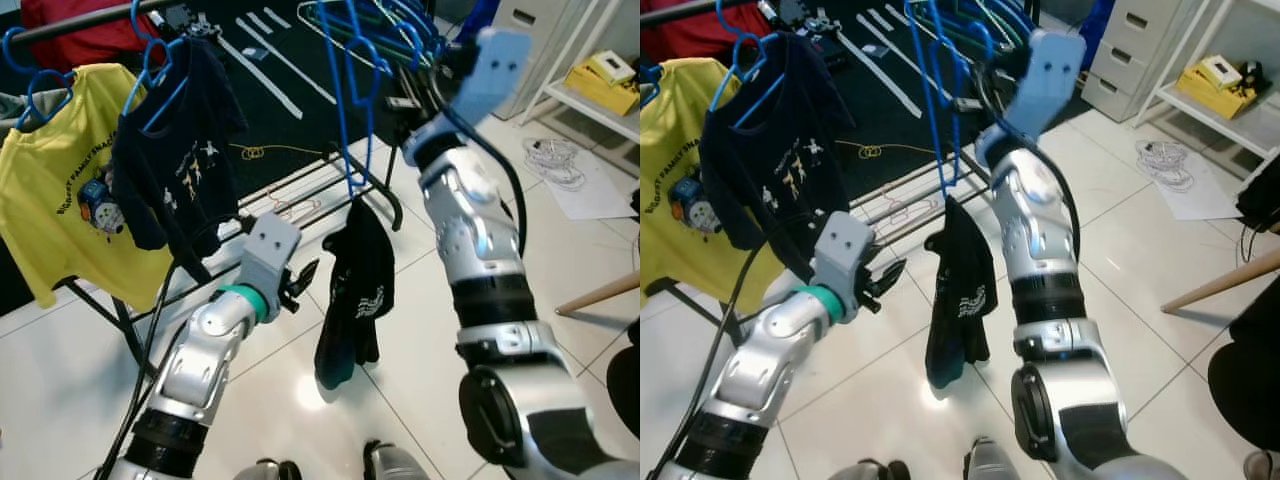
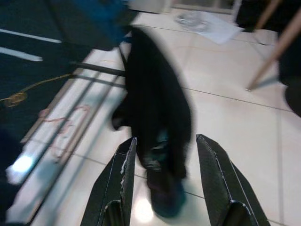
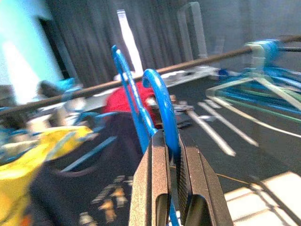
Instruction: Hang hanger
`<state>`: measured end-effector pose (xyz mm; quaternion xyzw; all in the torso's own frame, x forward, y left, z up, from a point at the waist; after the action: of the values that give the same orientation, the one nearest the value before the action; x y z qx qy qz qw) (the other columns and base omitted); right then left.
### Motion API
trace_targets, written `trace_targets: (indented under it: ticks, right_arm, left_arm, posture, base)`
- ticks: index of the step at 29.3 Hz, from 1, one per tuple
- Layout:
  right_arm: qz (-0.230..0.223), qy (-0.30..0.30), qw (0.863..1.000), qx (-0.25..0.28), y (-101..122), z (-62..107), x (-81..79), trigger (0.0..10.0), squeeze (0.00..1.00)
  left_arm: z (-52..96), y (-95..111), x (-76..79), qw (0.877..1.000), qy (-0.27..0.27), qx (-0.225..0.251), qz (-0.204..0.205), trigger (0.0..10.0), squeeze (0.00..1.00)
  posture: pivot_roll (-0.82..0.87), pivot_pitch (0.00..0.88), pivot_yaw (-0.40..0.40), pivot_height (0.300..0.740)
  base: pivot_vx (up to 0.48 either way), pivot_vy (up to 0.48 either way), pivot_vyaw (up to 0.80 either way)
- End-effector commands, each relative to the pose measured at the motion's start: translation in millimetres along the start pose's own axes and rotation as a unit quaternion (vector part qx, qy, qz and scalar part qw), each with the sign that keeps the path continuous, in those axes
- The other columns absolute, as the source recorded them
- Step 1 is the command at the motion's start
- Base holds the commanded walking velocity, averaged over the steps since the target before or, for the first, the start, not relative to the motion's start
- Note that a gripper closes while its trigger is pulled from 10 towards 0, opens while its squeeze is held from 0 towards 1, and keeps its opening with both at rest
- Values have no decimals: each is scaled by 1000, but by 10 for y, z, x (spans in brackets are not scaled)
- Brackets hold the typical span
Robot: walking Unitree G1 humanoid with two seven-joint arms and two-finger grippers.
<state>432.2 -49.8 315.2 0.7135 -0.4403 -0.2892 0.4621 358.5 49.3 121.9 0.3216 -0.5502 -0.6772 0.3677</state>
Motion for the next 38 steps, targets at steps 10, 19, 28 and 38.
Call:
trace_targets:
  ticks: [10,19,28,38]
  right_arm:
    - [-39,131,991,3,63,-19,-696,10000,0]
    - [-56,200,978,35,277,214,-1078,10000,0]
    - [-14,198,977,78,533,376,-1081,10000,0]
    - [33,103,994,26,247,555,-563,10000,0]
  left_arm:
    - [-250,-160,8,997,40,-16,64,10000,0]
    - [-228,-103,-143,994,85,6,68,10000,0]
    - [-91,-44,-410,990,139,23,31,10000,0]
    - [417,146,-191,998,-35,55,-1,10000,0]
  posture:
    - [-118,67,60,740]
    - [-120,70,60,740]
    - [-125,70,70,740]
    - [-108,80,73,740]
  base:
    - [0,0,0]
    - [0,0,0]
    - [0,0,0]
    - [0,0,0]
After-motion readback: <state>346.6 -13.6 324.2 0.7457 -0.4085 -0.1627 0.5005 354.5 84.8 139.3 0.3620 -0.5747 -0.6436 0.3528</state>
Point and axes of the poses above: a point about 5 cm out from each wrist's last joint towards the gripper, its own z axis pointing back from the gripper into the wrist, its own y axis along the axis of the wrist's last joint, x = y × z, the point moved 6 cm from there along -z, pointing out of the wrist towards the gripper, and after that the axes turned 8 degrees about z, right-handed, at the moved point
